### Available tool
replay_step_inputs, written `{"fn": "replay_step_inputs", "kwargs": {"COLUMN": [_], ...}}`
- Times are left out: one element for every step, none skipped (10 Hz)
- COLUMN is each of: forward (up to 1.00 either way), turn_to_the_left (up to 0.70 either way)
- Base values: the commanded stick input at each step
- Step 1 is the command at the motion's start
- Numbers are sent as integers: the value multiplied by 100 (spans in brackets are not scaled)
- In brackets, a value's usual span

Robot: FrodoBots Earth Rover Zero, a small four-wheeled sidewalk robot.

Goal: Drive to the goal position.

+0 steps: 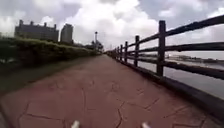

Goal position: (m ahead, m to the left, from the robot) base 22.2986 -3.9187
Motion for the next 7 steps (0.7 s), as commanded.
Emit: {"fn": "replay_step_inputs", "kwargs": {"forward": [85, 85, 85, 85, 85, 85, 85], "turn_to_the_left": [-23, -23, -23, -23, -4, 11, 11]}}
